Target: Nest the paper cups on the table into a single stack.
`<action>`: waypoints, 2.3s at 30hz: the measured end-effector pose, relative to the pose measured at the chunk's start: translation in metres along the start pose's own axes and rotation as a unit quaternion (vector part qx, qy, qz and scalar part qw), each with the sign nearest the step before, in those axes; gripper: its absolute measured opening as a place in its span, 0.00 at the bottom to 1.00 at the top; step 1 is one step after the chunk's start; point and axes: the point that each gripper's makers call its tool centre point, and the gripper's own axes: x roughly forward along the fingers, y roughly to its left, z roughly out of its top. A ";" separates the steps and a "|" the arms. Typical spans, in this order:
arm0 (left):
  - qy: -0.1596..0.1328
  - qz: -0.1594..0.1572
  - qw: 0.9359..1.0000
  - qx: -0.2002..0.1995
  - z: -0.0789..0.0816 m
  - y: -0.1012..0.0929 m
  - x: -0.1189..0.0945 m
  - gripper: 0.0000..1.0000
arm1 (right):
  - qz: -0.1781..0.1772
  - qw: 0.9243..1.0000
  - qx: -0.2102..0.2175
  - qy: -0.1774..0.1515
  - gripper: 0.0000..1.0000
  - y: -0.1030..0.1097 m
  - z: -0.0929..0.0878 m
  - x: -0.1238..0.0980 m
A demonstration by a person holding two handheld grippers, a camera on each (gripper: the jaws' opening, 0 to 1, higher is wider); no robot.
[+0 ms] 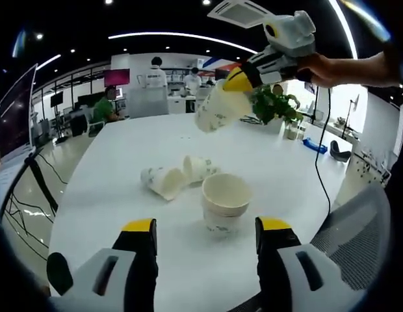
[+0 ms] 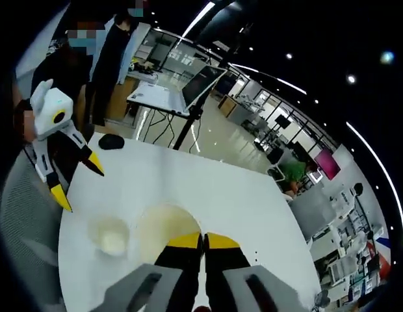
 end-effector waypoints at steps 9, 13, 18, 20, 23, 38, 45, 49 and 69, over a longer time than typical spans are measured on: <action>0.000 -0.002 1.000 0.003 0.000 -0.002 0.000 0.60 | 0.041 0.999 -0.001 -0.005 0.00 0.043 0.008 -0.005; 0.000 -0.003 1.000 0.004 0.000 -0.002 0.000 0.60 | 0.059 0.998 -0.004 -0.005 0.00 0.061 0.008 -0.005; -0.001 -0.003 1.000 0.004 0.000 -0.001 0.000 0.60 | 0.075 0.997 -0.003 -0.002 0.00 0.079 0.004 -0.002; -0.001 -0.003 1.000 0.004 0.000 -0.002 0.000 0.60 | 0.081 0.997 -0.002 0.001 0.00 0.084 0.002 -0.001; -0.001 -0.003 1.000 0.005 0.000 -0.001 0.000 0.60 | 0.088 0.996 -0.002 0.006 0.00 0.091 -0.001 0.000; 0.000 -0.005 1.000 0.011 0.000 -0.004 -0.001 0.60 | 0.119 0.993 0.013 0.026 0.00 0.107 -0.008 0.012; 0.000 -0.005 1.000 0.010 -0.002 -0.002 0.000 0.60 | 0.130 0.991 0.016 0.038 0.00 0.112 -0.013 0.021; 0.001 -0.005 1.000 0.010 -0.002 -0.002 0.000 0.60 | 0.133 0.990 0.021 0.045 0.00 0.112 -0.017 0.029; 0.004 -0.004 1.000 0.007 -0.002 -0.002 0.000 0.59 | 0.141 0.986 0.031 0.084 0.00 0.117 -0.040 0.063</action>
